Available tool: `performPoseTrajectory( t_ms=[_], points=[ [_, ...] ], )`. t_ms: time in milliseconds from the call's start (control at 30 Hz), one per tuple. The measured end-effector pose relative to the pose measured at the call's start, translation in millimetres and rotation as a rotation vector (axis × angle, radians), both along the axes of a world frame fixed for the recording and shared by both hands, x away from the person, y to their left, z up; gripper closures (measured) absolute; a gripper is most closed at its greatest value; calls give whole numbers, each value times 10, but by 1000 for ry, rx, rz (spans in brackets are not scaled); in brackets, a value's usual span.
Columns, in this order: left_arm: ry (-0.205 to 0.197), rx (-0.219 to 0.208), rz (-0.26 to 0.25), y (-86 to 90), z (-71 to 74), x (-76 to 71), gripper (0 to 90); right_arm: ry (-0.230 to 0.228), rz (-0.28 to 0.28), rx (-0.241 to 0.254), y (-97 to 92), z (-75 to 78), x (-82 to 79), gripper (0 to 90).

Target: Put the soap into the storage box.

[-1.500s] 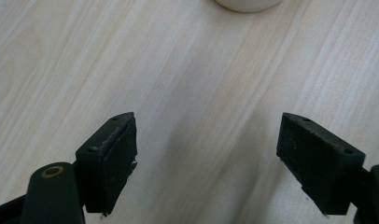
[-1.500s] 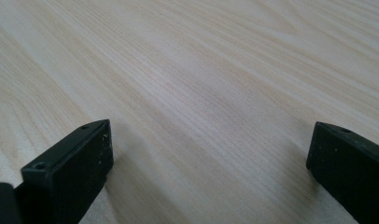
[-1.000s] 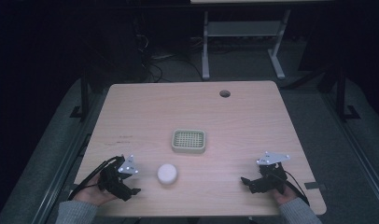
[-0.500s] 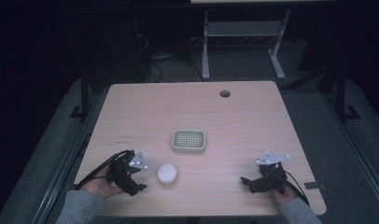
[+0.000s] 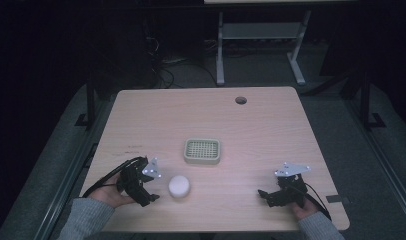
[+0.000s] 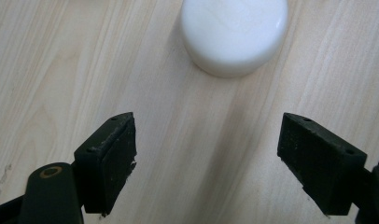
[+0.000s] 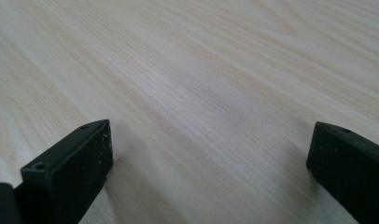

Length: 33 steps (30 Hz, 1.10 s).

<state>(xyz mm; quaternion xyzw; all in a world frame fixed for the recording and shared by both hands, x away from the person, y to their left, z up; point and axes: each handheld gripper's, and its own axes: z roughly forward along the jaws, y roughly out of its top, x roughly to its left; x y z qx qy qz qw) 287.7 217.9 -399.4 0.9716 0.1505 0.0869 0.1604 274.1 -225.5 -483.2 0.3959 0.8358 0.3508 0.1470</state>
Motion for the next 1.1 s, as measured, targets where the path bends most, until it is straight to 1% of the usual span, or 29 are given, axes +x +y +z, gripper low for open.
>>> performPoseTrajectory(
  t_ms=[167, 200, 333, 400, 433, 533, 633, 733, 900, 967, 1033, 1067, 1100],
  points=[
    [4, 5, -14, -74, -1, 32, 189, 0, 0, 0, 0, 0, 0, 0],
    [3, 16, -22, -87, 5, 42, 189, 0, 0, 0, 0, 0, 0, 0],
    [5, 25, -37, -146, 10, 69, 191, 0, 0, 0, 0, 0, 0, 0],
    [5, 23, -38, -178, 12, 79, 191, 0, 0, 0, 0, 0, 0, 0],
    [4, 28, -49, -207, 20, 94, 191, 0, 0, 0, 0, 0, 0, 0],
    [3, 35, -54, -232, 30, 110, 190, 0, 0, 0, 0, 0, 0, 0],
    [12, 46, -63, -280, 41, 137, 188, 0, 0, 0, 0, 0, 0, 0],
    [12, 57, -67, -302, 49, 153, 182, 0, -1, 0, 0, 0, 0, 0],
    [26, 59, -70, -355, 49, 193, 178, 0, -1, 0, 1, 0, -1, 0],
    [28, 70, -81, -400, 53, 206, 177, 0, -1, 0, 1, 0, -1, 0],
    [28, 72, -88, -415, 56, 210, 178, 0, -1, 0, 1, 0, -1, 0],
    [31, 66, -86, -430, 53, 207, 178, 0, -1, 0, 1, 0, -1, 0],
    [31, 72, -95, -441, 57, 214, 178, 0, -2, 0, 1, 0, -1, 0]
  ],
)
